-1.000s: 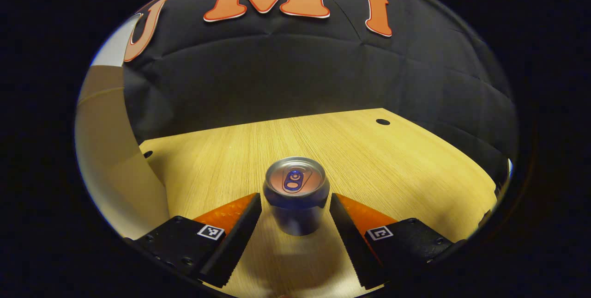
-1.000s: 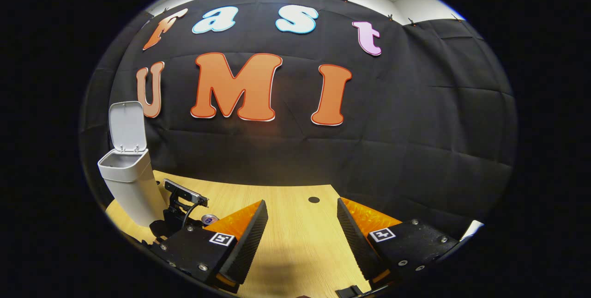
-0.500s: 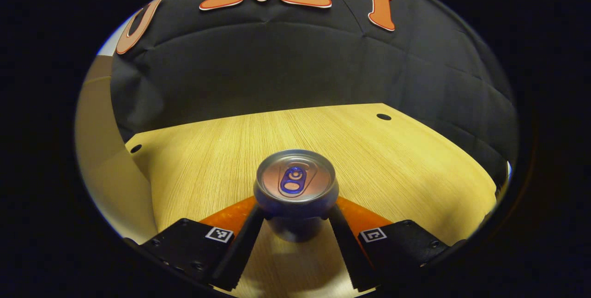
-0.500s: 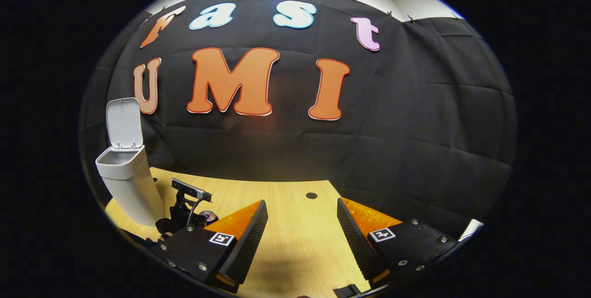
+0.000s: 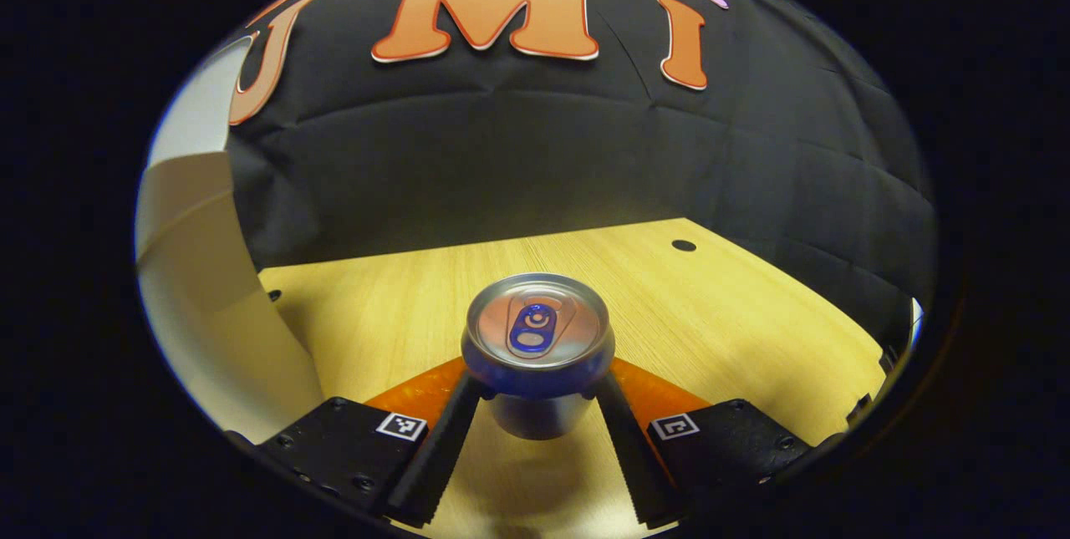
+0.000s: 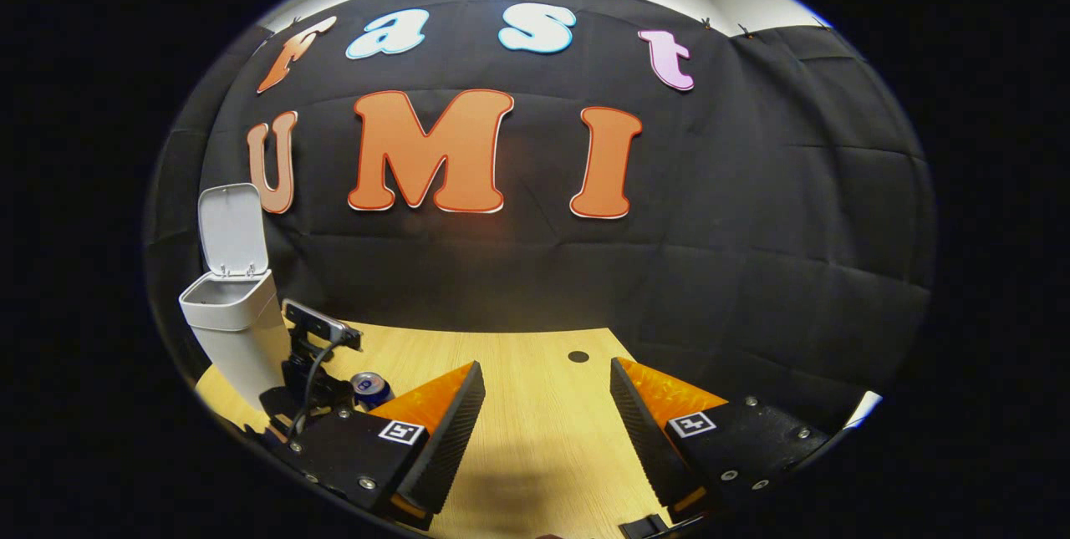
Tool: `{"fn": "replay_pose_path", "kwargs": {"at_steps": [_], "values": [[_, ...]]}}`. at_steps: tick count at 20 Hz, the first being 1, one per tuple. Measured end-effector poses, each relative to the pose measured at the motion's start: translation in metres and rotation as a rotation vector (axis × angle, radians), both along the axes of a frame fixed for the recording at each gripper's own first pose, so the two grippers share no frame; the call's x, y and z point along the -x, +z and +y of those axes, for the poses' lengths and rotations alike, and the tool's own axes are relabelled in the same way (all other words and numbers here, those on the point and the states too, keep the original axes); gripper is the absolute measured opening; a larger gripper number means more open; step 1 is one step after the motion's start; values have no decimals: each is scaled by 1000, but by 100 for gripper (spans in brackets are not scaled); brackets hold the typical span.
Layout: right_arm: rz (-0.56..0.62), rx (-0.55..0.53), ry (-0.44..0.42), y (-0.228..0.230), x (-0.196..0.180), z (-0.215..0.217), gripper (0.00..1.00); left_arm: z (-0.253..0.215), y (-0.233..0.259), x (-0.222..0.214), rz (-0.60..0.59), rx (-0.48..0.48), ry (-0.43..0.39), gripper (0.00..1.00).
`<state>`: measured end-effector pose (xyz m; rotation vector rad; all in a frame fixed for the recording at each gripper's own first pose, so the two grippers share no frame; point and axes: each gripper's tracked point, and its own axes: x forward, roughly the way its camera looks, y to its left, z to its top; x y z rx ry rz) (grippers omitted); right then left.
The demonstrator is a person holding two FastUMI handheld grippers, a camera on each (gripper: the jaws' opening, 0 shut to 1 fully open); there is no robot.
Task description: Press the lid of the desktop garbage bin to open it, pick up the crumpled paper on the desktop and throw it into the bin, then pick up the pop can on the desktop and drop it into the bin, and finally close the garbage bin lid.
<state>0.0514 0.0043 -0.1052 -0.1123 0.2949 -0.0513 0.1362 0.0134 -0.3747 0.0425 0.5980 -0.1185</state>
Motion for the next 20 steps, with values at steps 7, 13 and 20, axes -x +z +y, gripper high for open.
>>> {"fn": "replay_pose_path", "kwargs": {"at_steps": [7,13,20], "values": [[-25,-36,88,-2,-19,29,90,24,95,20,-124,-7,47,80],[-39,-46,136,-6,-32,45,90,59,165,54,-168,-36,114,80],[-45,-55,211,-9,-38,76,90,112,226,91,-211,-63,237,80]]}}
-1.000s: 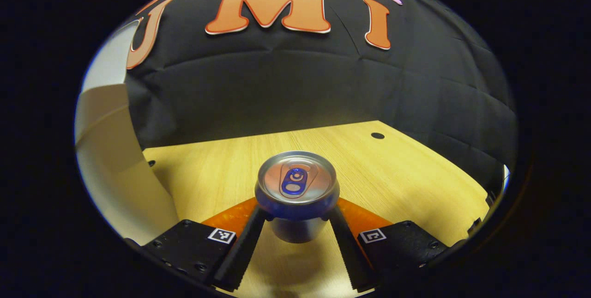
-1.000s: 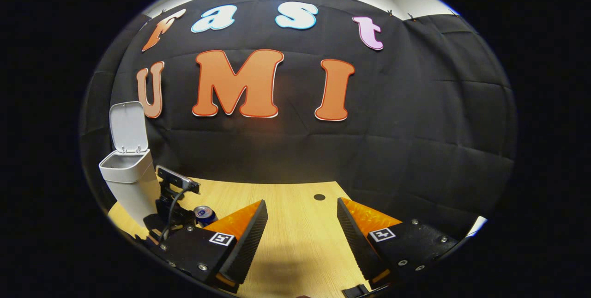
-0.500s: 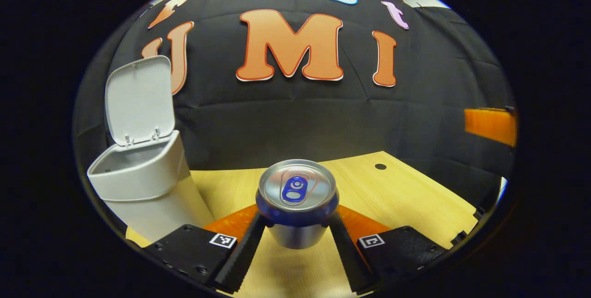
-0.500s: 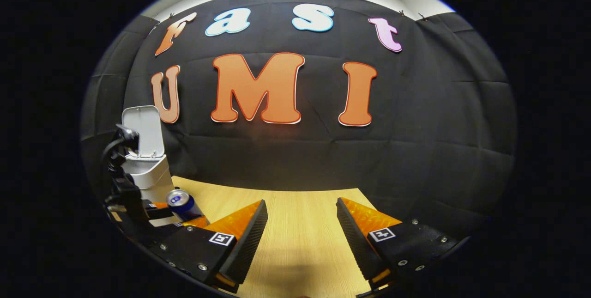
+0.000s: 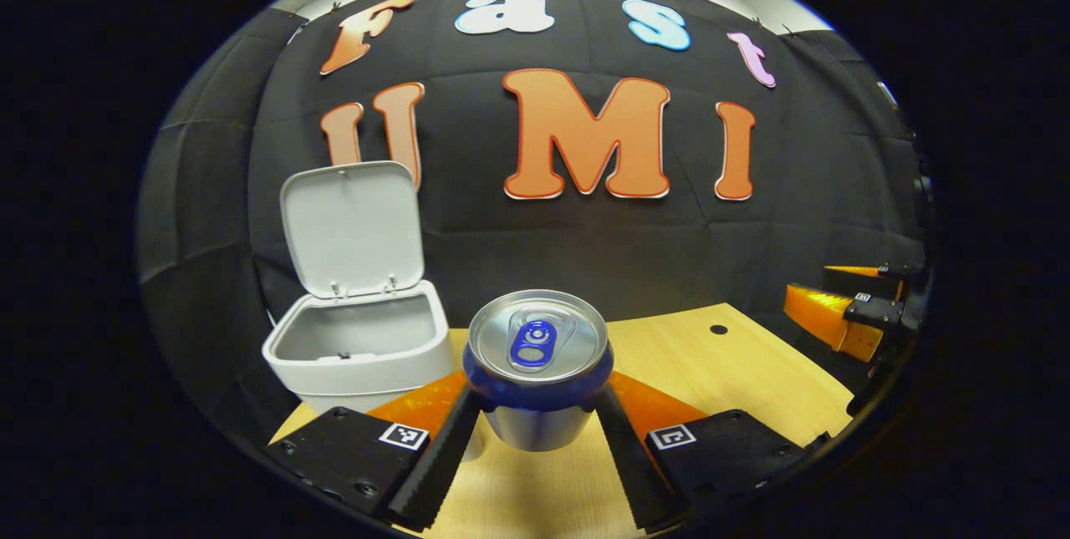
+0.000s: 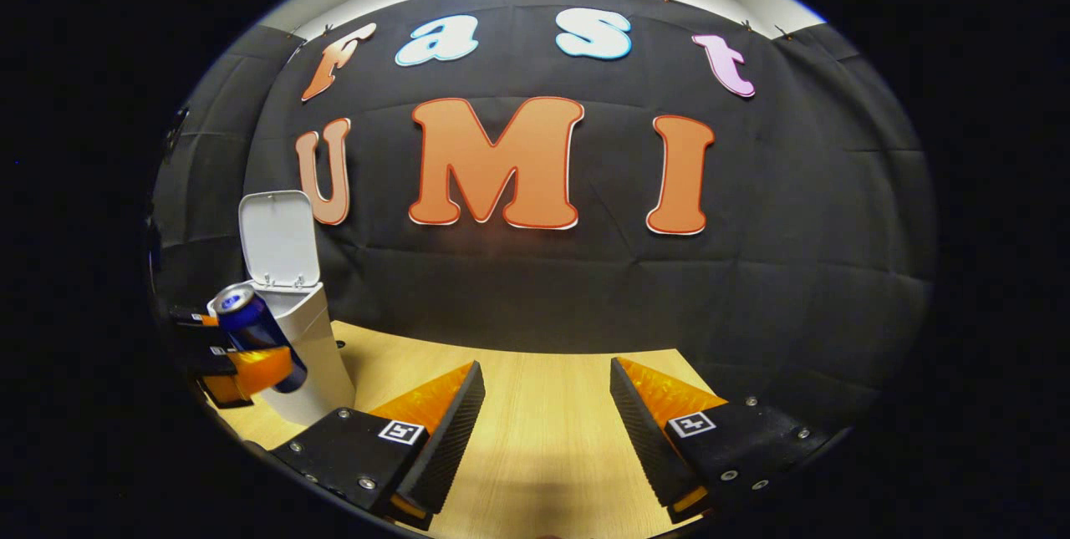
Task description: Press the lid of the desktop garbage bin to open it, pick up the crumpled paper on the desktop and throw it into the bin, then pick up the pop can on the desktop and drop it into the bin, and finally close the garbage bin lid.
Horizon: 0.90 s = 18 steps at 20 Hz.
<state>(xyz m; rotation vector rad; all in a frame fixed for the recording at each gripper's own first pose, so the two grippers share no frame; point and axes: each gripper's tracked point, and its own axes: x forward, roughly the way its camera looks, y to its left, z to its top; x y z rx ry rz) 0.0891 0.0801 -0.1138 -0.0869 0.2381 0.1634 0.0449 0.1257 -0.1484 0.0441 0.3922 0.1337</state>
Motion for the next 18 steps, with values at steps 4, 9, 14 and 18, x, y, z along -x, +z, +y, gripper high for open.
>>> {"fn": "replay_pose_path", "kwargs": {"at_steps": [4,9,14,18], "values": [[-4,0,44,2,1,18,90,38,27,12,-20,-12,81,80],[-11,1,75,4,1,32,90,84,64,24,-52,-31,162,80],[-3,-4,88,3,0,39,90,123,74,12,-71,-55,212,80],[-10,4,79,5,0,36,90,163,63,-16,-65,-73,250,80]]}}
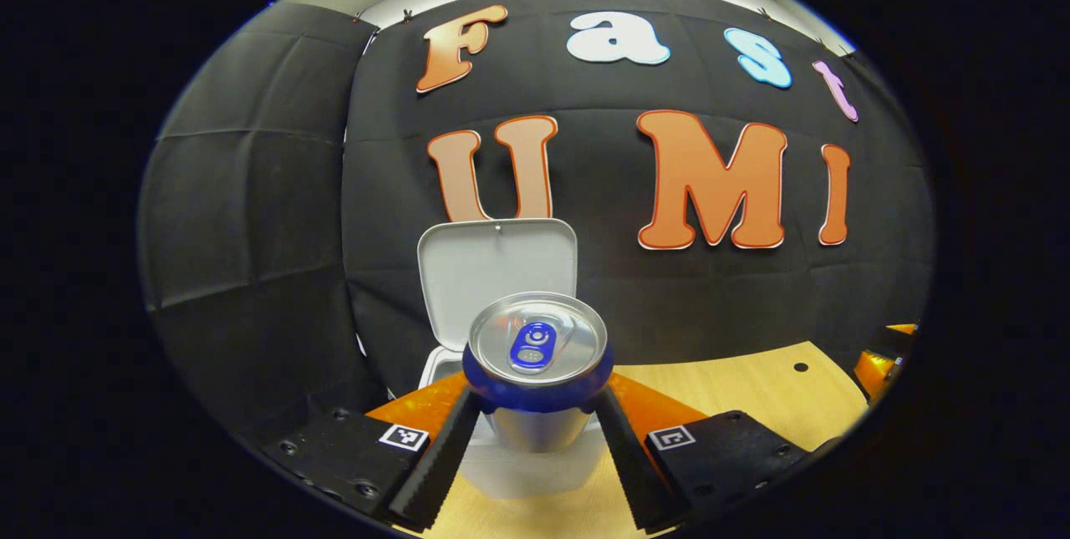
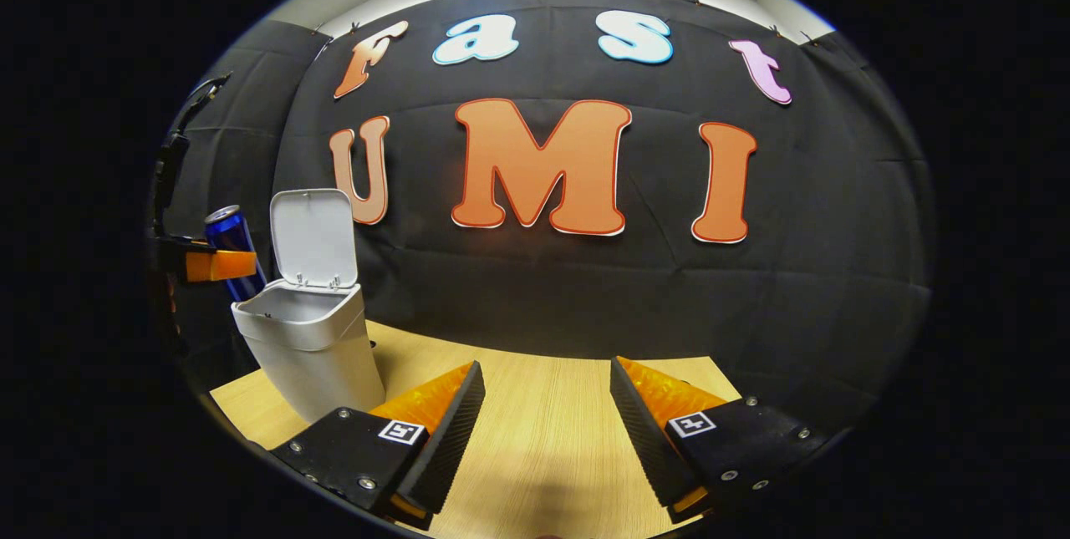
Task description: Press the lid of the desktop garbage bin to open it, pick up the crumpled paper on the desktop and throw it into the bin, then pick up the pop can on the desktop and drop it into the bin, and finally close the garbage bin lid.
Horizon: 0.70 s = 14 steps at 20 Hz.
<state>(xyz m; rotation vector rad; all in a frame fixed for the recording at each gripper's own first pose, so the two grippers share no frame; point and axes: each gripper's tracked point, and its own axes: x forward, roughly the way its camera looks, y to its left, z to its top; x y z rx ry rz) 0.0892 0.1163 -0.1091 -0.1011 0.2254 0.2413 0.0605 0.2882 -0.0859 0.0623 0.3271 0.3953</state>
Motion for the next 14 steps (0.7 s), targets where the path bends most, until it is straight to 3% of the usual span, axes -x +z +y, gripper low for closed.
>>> {"fn": "replay_pose_path", "kwargs": {"at_steps": [8,14], "values": [[3,23,-83,-1,1,-25,90,48,-41,-59,42,-17,8,80],[12,27,-138,-5,1,-39,90,59,-66,-75,66,10,10,83]]}}
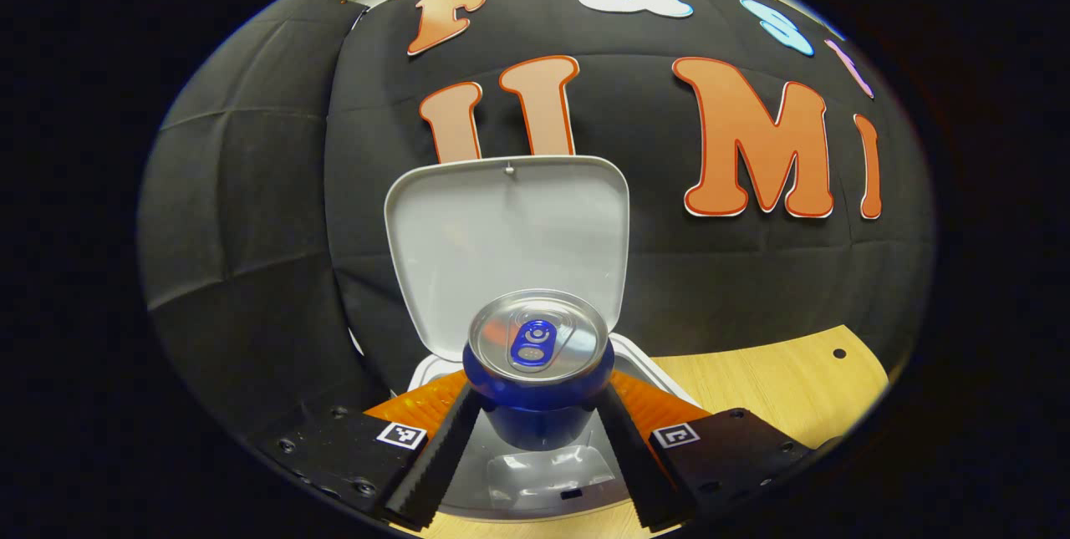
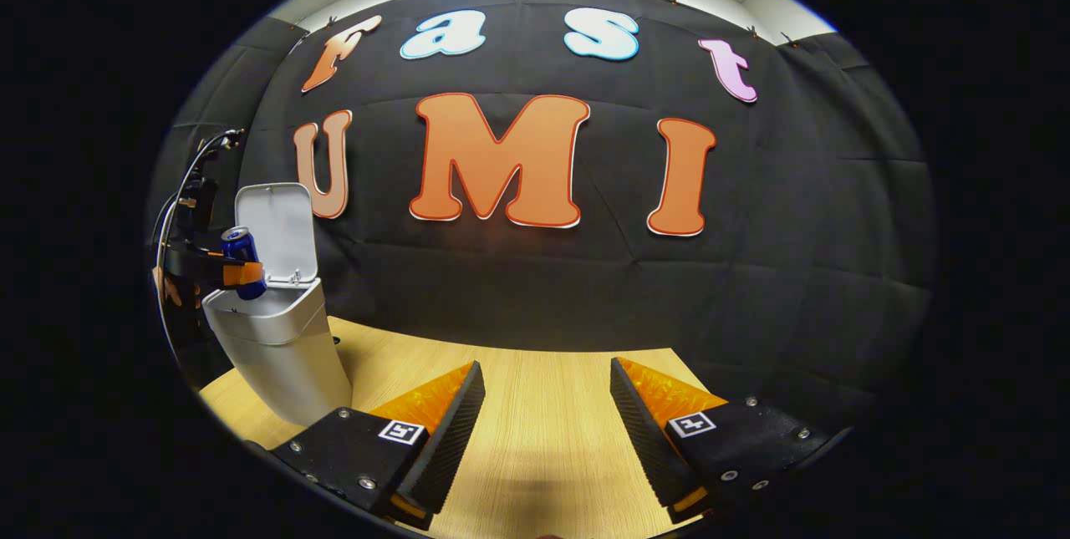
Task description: Press the lid of the desktop garbage bin to open it, pick up the crumpled paper on the desktop and throw it into the bin, then pick up the pop can on the desktop and drop it into the bin, and finally close the garbage bin lid.
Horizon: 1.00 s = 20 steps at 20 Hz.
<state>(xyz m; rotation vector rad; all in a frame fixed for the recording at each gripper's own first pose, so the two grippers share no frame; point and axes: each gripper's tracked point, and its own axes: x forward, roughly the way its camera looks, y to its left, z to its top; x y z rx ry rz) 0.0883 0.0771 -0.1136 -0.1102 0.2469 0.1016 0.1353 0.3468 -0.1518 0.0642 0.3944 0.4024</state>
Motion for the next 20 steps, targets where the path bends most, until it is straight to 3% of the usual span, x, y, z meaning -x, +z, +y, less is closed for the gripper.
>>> {"fn": "replay_pose_path", "kwargs": {"at_steps": [6,10,14,20], "values": [[0,-6,-18,-1,0,-4,90,-5,15,-2,-47,-9,-10,91],[5,-12,5,-2,5,1,91,-3,39,0,-94,-18,1,89],[1,-10,6,0,9,-4,90,-2,75,-2,-164,23,16,89],[12,-14,20,-1,14,-7,90,6,139,-23,-263,12,10,90]]}}
